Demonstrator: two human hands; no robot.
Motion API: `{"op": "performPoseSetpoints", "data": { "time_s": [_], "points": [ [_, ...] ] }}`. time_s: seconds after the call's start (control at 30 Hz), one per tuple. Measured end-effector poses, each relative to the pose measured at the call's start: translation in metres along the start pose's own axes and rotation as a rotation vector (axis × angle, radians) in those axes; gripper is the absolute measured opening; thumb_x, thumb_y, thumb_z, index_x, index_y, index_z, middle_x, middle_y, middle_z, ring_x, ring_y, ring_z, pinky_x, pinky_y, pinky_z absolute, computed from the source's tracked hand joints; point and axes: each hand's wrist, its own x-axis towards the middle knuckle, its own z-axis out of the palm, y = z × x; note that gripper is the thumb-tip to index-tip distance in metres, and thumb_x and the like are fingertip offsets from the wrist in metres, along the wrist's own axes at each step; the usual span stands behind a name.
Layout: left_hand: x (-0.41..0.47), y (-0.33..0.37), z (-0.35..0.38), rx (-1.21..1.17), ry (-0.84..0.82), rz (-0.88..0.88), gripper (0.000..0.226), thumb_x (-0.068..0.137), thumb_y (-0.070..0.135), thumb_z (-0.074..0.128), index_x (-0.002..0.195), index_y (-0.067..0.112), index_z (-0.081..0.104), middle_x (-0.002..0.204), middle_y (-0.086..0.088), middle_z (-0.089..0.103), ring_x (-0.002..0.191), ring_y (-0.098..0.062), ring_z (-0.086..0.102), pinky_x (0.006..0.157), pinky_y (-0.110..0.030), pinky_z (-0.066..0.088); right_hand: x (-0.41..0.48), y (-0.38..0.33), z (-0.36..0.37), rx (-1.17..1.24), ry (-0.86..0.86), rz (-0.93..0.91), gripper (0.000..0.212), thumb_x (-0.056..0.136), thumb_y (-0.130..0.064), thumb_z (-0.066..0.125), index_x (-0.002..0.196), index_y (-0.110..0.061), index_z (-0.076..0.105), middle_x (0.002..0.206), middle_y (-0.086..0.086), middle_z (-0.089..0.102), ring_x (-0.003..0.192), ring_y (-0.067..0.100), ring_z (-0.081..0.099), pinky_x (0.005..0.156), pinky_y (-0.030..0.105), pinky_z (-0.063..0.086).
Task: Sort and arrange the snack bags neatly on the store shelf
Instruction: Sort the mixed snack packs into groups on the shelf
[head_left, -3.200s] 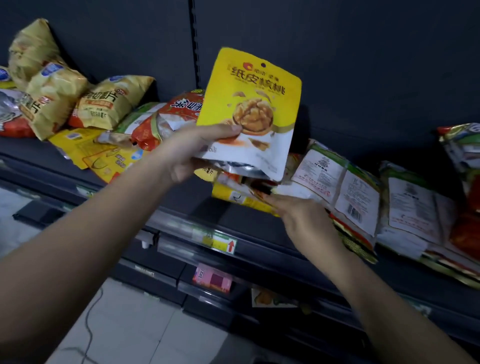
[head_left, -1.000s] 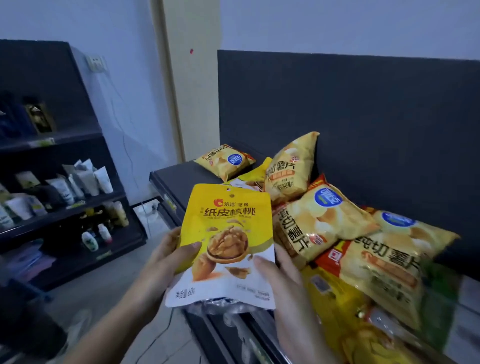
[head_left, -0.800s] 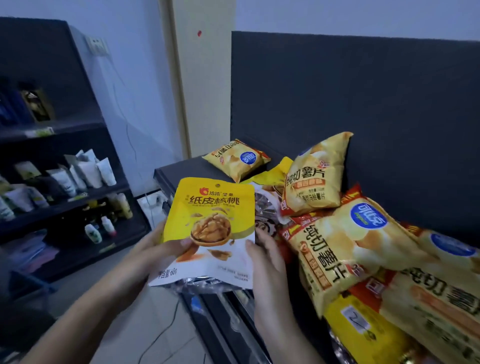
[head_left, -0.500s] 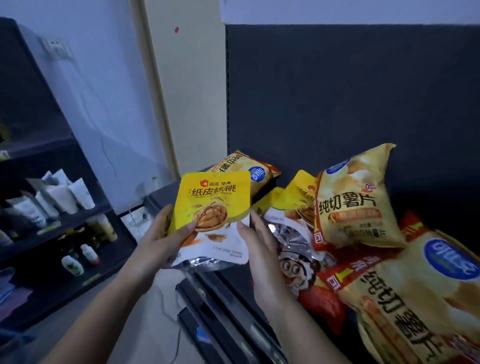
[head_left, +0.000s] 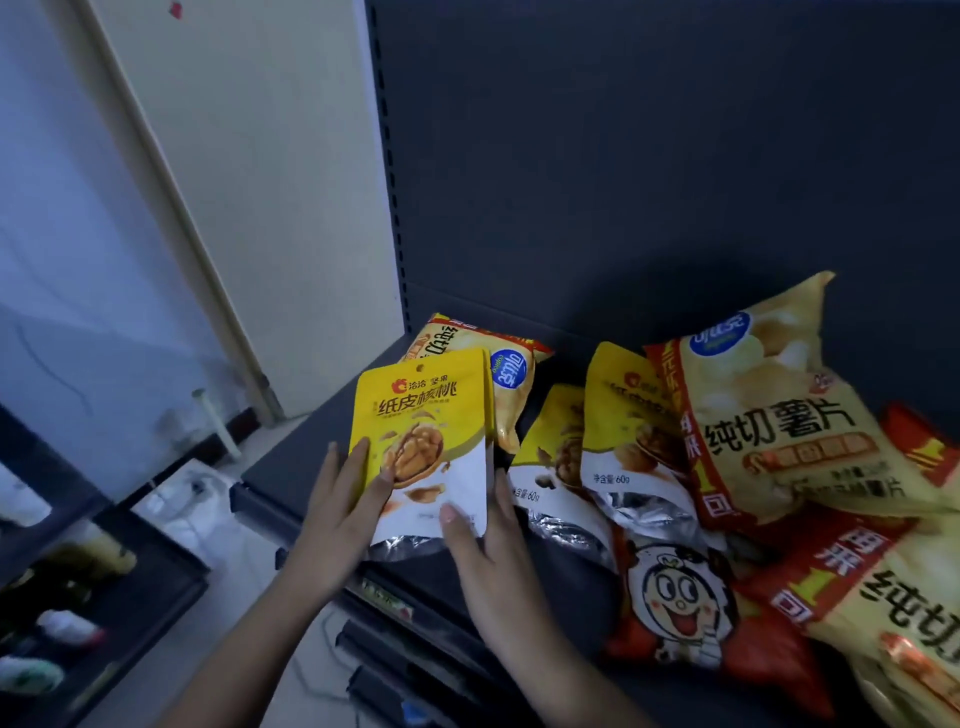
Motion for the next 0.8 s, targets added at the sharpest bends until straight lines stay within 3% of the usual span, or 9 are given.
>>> {"op": "performPoseSetpoints", "data": {
  "time_s": [0.07,0.13,0.27,0.37,0.5,0.6,0.63,0.73,0.8],
  "points": [
    [0.005,-0.005,-0.003,-0.015,-0.008,-0.009,0.059,0.097,0.043,0.045,0.148,0.021,0.028,0.159,0.002,0.009,0.147,-0.015,0.002,0.115,-0.031,0.009,-0.005,-0.004,-0.002,-0.005,-0.038,0.021,0.054,0.095,-0.049,0.042,0.143,-0.045,0.018,0.156,-0.021,-0.009,0.143,-0.002,-0.006,0.119,0.030,0.011],
    [0.007,-0.007,-0.005,0.048,-0.023,0.060,0.075,0.087,0.058,0.043,0.147,0.015,0.032,0.159,-0.002,0.014,0.146,-0.012,0.005,0.110,-0.020,0.008,-0.012,-0.005,-0.006,0.022,-0.046,0.086,0.056,0.097,-0.044,0.042,0.146,-0.039,0.016,0.149,-0.029,-0.014,0.137,-0.012,-0.009,0.112,0.016,0.009],
    [0.012,-0.008,-0.008,-0.076,0.034,0.007,0.051,0.098,0.036,0.045,0.143,0.015,0.038,0.153,-0.002,0.028,0.141,-0.016,0.026,0.111,-0.027,0.017,-0.023,-0.006,-0.019,0.083,-0.056,0.148,0.055,0.097,-0.040,0.043,0.144,-0.041,0.015,0.147,-0.032,0.001,0.101,-0.044,0.004,0.094,-0.003,0.016],
    [0.014,-0.012,-0.011,-0.090,0.062,0.004,0.050,0.097,0.034,0.046,0.143,0.015,0.038,0.152,-0.003,0.031,0.138,-0.017,0.031,0.105,-0.027,0.021,-0.031,-0.005,-0.028,0.037,-0.073,0.164,0.059,0.096,-0.042,0.044,0.148,-0.037,0.016,0.151,-0.028,0.007,0.118,-0.029,0.006,0.106,0.011,0.010],
    [0.015,-0.011,-0.013,-0.105,0.072,-0.009,0.057,0.093,0.043,0.054,0.140,0.013,0.042,0.148,-0.005,0.037,0.135,-0.022,0.035,0.111,-0.037,0.026,-0.037,-0.003,-0.030,-0.040,-0.102,0.135,0.057,0.097,-0.041,0.045,0.147,-0.039,0.018,0.153,-0.025,0.004,0.135,-0.009,0.002,0.110,0.019,0.010],
    [0.012,-0.001,-0.011,-0.084,0.089,0.009,0.036,0.095,0.032,0.055,0.122,0.009,0.054,0.117,-0.001,0.052,0.119,-0.019,0.042,0.092,-0.029,0.035,-0.038,-0.001,-0.023,-0.145,-0.111,0.045,0.060,0.095,-0.044,0.046,0.147,-0.039,0.017,0.154,-0.025,-0.003,0.139,-0.007,-0.003,0.115,0.023,0.011],
    [0.012,0.002,-0.009,-0.066,0.098,0.020,0.044,0.092,0.038,0.057,0.122,0.006,0.055,0.115,-0.004,0.051,0.118,-0.020,0.042,0.091,-0.030,0.034,-0.038,0.000,-0.019,-0.247,-0.116,-0.014,0.062,0.094,-0.049,0.044,0.148,-0.038,0.015,0.154,-0.024,-0.009,0.139,-0.007,-0.009,0.116,0.025,0.008],
    [0.021,0.006,-0.005,0.008,0.158,0.027,0.080,0.072,0.063,0.046,0.129,0.006,0.053,0.136,-0.011,0.046,0.127,-0.027,0.040,0.108,-0.044,0.029,-0.033,0.004,-0.012,-0.533,-0.138,-0.149,0.068,0.092,-0.058,0.036,0.149,-0.035,0.008,0.150,-0.020,-0.027,0.135,-0.004,-0.031,0.116,0.025,-0.008],
    [0.030,0.004,-0.003,-0.004,0.203,0.003,0.078,0.075,0.062,0.046,0.131,0.008,0.053,0.140,-0.012,0.045,0.131,-0.028,0.038,0.110,-0.048,0.028,-0.029,0.005,-0.008,-0.598,-0.141,-0.161,0.066,0.093,-0.052,0.036,0.150,-0.034,0.006,0.148,-0.020,-0.031,0.133,-0.002,-0.036,0.113,0.024,-0.013]
  ]
}}
